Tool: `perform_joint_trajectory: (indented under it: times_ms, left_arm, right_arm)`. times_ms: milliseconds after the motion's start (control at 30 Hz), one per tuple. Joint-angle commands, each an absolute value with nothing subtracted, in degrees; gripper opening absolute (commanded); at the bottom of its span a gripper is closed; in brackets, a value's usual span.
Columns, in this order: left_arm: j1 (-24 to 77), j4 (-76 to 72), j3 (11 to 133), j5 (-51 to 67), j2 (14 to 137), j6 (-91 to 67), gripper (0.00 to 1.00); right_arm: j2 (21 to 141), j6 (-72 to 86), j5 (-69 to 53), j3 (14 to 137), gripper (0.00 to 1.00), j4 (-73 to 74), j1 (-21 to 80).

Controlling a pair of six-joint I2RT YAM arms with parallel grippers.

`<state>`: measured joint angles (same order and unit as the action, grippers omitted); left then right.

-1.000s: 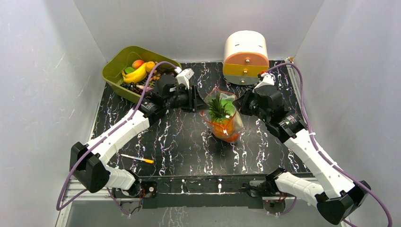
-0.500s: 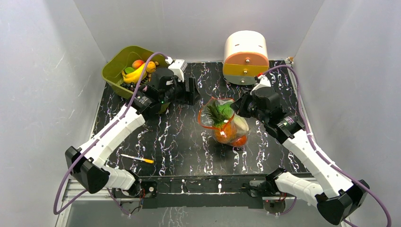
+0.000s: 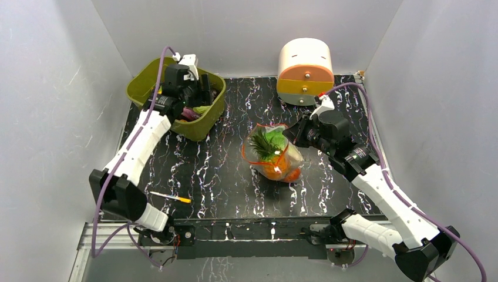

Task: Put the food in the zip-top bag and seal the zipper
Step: Pick up the fake fruit from the bin.

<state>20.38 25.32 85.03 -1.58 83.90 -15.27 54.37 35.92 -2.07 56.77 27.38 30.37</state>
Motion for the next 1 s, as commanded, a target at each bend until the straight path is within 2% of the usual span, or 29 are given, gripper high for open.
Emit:
perform_joint_trajectory:
  times_ms: [0,300,400,533,667,967]
  left_arm:
    - [15.67,27.05,89.52,-4.71,87.44,-8.56,0.61]
    - [6.74,26.19,97.77,-4.14,97.5,-3.84,0.51]
    - [3.94,24.31,99.45,-0.61,100.85,-5.96,0.47]
    - [1.66,23.72,103.56,0.06,106.43,-7.46,0.49]
    - [0.82,22.02,107.1,1.54,111.56,-6.12,0.59]
    - [0.29,22.23,120.02,1.33,123.93,-2.19,0.68]
  right_arm:
    - [53.32,35.67,-3.6,58.04,0.0,20.4,30.32]
    - [53.83,35.2,-0.75,59.57,0.0,21.84,30.31]
    - [53.83,34.98,0.81,60.3,0.0,21.99,30.32]
    - [54.06,35.07,2.3,60.6,0.0,22.05,30.32]
    - [54.93,34.98,3.83,61.31,0.0,22.42,30.29]
    - [57.87,34.42,4.78,63.74,0.0,23.45,30.24]
